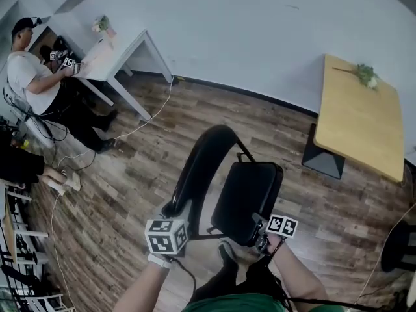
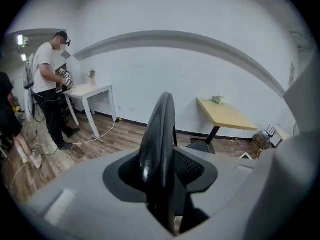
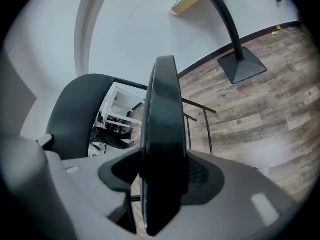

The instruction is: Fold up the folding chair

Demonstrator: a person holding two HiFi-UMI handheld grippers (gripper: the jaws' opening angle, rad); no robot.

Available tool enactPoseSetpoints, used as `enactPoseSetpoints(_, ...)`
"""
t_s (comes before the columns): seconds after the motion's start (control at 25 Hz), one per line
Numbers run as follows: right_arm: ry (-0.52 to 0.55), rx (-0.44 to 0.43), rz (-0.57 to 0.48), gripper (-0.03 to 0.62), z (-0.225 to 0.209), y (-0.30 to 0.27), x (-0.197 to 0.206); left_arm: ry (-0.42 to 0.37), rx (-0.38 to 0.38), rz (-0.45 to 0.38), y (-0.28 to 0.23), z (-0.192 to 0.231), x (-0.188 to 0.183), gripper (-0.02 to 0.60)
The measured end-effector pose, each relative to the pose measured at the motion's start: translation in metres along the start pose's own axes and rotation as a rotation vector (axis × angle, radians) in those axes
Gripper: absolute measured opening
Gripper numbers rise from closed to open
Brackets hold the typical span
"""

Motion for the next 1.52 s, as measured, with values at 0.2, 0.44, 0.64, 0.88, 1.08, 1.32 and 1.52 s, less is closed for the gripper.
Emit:
enactPoseSetpoints(0.2, 0.008, 0.013, -0.009, 0.239, 0.044, -0.017, 0.001, -0.009, -0.009, -0.009, 0.005, 0.008, -0.009, 0.167)
enactPoseSetpoints(0.44, 0.034, 0.138, 0.002, 0.239, 0.082, -0.034, 0.007, -0.022, -0.011, -0.016, 0.014, 0.009, -0.013, 0.166)
enactPoseSetpoints(0.64, 0.042, 0.168, -0.002, 0.239, 0.109, -0.047, 0.008, -0.049, -0.032, -0.028, 0.02, 0.007, -0.018, 0.166)
enactPoseSetpoints(0.88, 0.041, 0.144, -0.013, 0.239, 0.146, -0.067, 0.01, -0.065, -0.03, -0.042, 0.026, 0.008, -0.027, 0.166)
enactPoseSetpoints(1.08, 0.035, 0.117, -0.026, 0.239, 0.174, -0.088, 0.014, -0.077, -0.018, -0.048, 0.03, 0.006, -0.03, 0.166)
enactPoseSetpoints(1.32, 0.043, 0.165, -0.045, 0.249, 0.2, -0.107, 0.021, -0.096, -0.032, -0.052, 0.032, 0.007, -0.031, 0.166)
enactPoseSetpoints(1.52, 0.041, 0.137, -0.054, 0.249, 0.214, -0.121, 0.022, -0.102, -0.024, -0.058, 0.033, 0.006, -0.031, 0.166)
Point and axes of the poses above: the fingertips, and each gripper's own axes: y backward along the fingers, z to its left, x out of its underside, the point moved 8 cm from there along y, backward along the fingers, and after that the axes turned 6 degrees about -x, right-handed, at the moved point
